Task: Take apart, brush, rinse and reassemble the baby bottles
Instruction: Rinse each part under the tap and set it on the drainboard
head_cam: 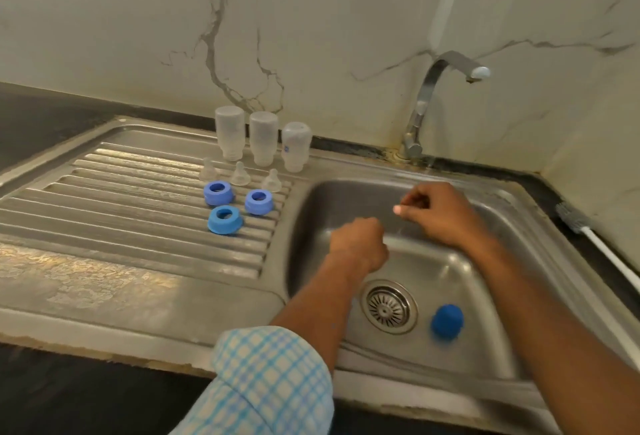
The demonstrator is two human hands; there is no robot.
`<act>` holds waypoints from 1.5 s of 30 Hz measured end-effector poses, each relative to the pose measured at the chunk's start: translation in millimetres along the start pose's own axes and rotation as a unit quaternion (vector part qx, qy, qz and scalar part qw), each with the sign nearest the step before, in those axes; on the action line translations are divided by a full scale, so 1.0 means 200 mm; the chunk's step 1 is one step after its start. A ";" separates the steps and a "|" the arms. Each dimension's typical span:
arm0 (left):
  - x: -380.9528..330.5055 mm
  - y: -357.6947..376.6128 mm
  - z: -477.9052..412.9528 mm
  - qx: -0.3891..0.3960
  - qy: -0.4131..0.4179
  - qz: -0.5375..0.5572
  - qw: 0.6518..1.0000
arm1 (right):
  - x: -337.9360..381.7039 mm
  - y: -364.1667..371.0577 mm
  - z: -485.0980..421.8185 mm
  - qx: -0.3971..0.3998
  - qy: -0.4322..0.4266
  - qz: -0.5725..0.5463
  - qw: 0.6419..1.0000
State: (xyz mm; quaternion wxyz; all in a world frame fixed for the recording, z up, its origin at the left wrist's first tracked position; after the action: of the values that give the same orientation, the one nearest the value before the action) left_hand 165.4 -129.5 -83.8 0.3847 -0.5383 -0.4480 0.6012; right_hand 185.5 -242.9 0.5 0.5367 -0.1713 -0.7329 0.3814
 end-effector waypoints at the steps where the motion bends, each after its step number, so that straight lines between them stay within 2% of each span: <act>1: 0.00 -0.01 0.00 -0.007 0.001 0.004 1.000 | -0.13 -0.03 0.01 0.016 0.039 0.041 0.998; 3: -0.01 -0.01 0.01 -0.012 -0.001 -0.005 1.000 | -0.40 -0.02 0.06 0.106 0.123 0.121 0.979; 5: -0.01 0.00 0.01 -0.002 0.001 -0.002 1.000 | -0.60 0.05 0.15 0.221 0.197 0.175 0.939; 7: 0.01 0.01 0.00 -0.001 -0.004 -0.003 1.000 | -0.70 0.12 0.22 0.284 0.239 0.200 0.907; 15: 0.02 0.01 -0.01 0.005 -0.002 -0.005 1.000 | -0.82 0.25 0.23 0.304 0.229 0.293 0.877; 24: 0.03 0.04 -0.02 0.009 -0.003 0.005 1.000 | -0.87 0.31 0.21 0.306 0.217 0.327 0.868; 26: 0.03 0.04 -0.03 0.008 -0.003 0.007 1.000 | -0.87 0.30 0.19 0.296 0.210 0.321 0.875; 28: 0.03 0.05 -0.03 0.009 -0.007 0.022 1.000 | -0.83 0.27 0.11 0.245 0.197 0.255 0.914; 30: 0.02 0.06 -0.05 0.012 -0.011 0.044 0.999 | -0.78 0.21 -0.01 0.139 0.184 0.108 0.967; 32: 0.01 0.07 -0.07 0.012 -0.020 0.058 0.998 | -0.72 0.15 -0.11 0.040 0.168 -0.057 0.983; 34: -0.01 0.06 -0.11 0.004 -0.028 0.082 0.996 | -0.67 0.13 -0.18 -0.019 0.154 -0.189 0.970; 36: -0.03 0.06 -0.18 -0.002 -0.028 0.143 0.989 | -0.64 0.12 -0.22 -0.036 0.141 -0.262 0.954; 42: -0.12 0.12 -0.38 0.001 -0.012 0.325 0.946 | -0.66 0.14 -0.30 -0.014 0.115 -0.336 0.935; 45: -0.16 0.11 -0.42 -0.047 0.016 0.399 0.916 | -0.68 0.16 -0.31 -0.004 0.111 -0.365 0.924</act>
State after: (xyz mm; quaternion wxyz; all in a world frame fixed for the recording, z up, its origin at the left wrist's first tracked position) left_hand 253.8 -155.5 -97.8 0.0945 -0.6990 -0.2177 0.6746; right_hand 286.5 -289.5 -105.0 0.7162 0.0648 -0.6817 0.1343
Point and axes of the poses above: each hand's wrist, its own z-axis away from the middle knuckle, its own y-axis out of the palm, x = y × z, the point moved 7 cm from there along -z, towards the middle knuckle, and after that the axes turned 7 degrees about -z, right-handed, at the moved point
